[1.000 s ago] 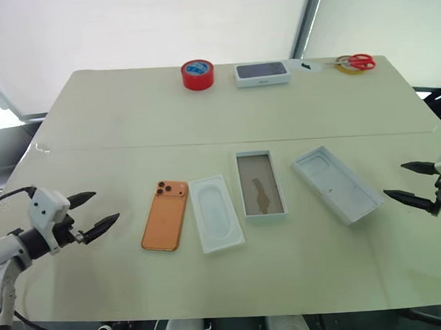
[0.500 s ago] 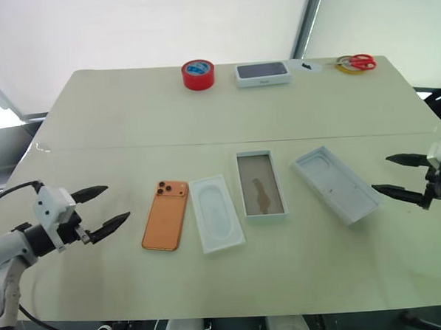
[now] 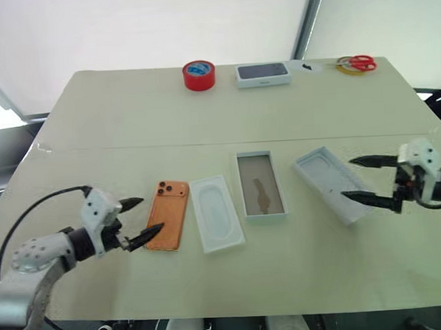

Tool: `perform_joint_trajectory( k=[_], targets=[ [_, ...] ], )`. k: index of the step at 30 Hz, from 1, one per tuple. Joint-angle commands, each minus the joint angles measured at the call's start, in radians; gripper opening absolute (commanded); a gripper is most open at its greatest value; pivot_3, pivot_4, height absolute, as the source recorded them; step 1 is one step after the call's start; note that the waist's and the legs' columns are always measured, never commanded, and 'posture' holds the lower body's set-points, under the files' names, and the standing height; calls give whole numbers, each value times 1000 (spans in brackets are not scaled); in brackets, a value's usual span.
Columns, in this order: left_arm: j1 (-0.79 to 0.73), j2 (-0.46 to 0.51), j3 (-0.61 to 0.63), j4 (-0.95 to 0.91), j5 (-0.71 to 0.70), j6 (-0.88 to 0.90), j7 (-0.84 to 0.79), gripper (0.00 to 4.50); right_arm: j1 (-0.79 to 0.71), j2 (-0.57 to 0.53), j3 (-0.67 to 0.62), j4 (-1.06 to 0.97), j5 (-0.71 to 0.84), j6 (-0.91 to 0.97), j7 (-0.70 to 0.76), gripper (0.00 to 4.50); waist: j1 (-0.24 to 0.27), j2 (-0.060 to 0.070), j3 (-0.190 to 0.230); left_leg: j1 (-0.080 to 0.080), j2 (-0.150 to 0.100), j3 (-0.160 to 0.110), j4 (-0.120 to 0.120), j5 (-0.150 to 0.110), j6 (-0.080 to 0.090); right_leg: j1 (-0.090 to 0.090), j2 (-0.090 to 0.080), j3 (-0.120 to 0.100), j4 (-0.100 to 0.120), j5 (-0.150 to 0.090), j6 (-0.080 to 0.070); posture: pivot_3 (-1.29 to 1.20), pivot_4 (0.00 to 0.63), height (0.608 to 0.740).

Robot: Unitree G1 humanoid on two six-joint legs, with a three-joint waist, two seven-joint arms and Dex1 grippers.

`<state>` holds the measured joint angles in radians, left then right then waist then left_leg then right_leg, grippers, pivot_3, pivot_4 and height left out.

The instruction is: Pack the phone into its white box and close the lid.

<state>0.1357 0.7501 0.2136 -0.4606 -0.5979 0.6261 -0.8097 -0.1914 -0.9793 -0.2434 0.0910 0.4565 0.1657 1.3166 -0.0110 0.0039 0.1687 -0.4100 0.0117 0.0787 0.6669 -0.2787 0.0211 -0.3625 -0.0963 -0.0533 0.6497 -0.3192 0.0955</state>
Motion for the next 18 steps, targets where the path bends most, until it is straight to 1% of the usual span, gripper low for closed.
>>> perform_joint_trajectory(
  k=[1, 3, 4, 7, 10, 13, 18],
  targets=[
    [-33, -35, -43, -124, -146, 246, 129, 4500, 2, 4, 2, -119, 44, 39, 1, 4473, 3, -1, 0, 0, 0, 0, 0, 0, 0, 0, 0, 0, 0, 0, 0, 0, 150, 730],
    [-52, -62, -49, -169, -223, 352, 197, 4500, 7, 11, 12, -166, 61, 65, 1, 4473, 1, -1, 0, 0, 0, -1, 1, 0, 0, 1, 0, 0, 0, 0, 0, 0, 150, 730],
    [-71, -96, -43, -176, -260, 406, 257, 4500, 12, 15, 21, -191, 68, 74, 4, 4473, 2, -1, 0, 0, 0, -1, 1, 0, -1, 1, 0, 0, 0, 0, 0, 0, 150, 730],
    [-126, -173, -24, -172, -331, 512, 391, 4500, 39, 24, 48, -263, 76, 87, 17, 4473, 3, -1, 0, 2, 0, -1, 1, 0, 0, 3, 0, -1, 0, 0, 0, 0, 150, 730],
    [-171, -222, -17, -172, -404, 605, 483, 4500, 52, 25, 73, -311, 85, 98, 29, 4473, 1, -1, 0, 2, 0, -1, 1, 1, -1, 3, 1, -1, 0, 0, 0, 0, 150, 730],
    [-196, -284, -28, -170, -452, 676, 593, 4500, 43, 32, 97, -320, 74, 90, 31, 4473, 2, -1, 0, 3, -1, -1, 1, 2, -2, 4, 1, -1, 0, 0, 0, 0, 150, 730],
    [-235, -413, 15, -116, -545, 766, 786, 4500, -2, 51, 113, -266, 56, 81, 11, 4473, 3, -2, 0, 4, -1, -1, 2, 2, -2, 6, 1, -1, -1, 0, 0, 0, 150, 730]
  ],
)
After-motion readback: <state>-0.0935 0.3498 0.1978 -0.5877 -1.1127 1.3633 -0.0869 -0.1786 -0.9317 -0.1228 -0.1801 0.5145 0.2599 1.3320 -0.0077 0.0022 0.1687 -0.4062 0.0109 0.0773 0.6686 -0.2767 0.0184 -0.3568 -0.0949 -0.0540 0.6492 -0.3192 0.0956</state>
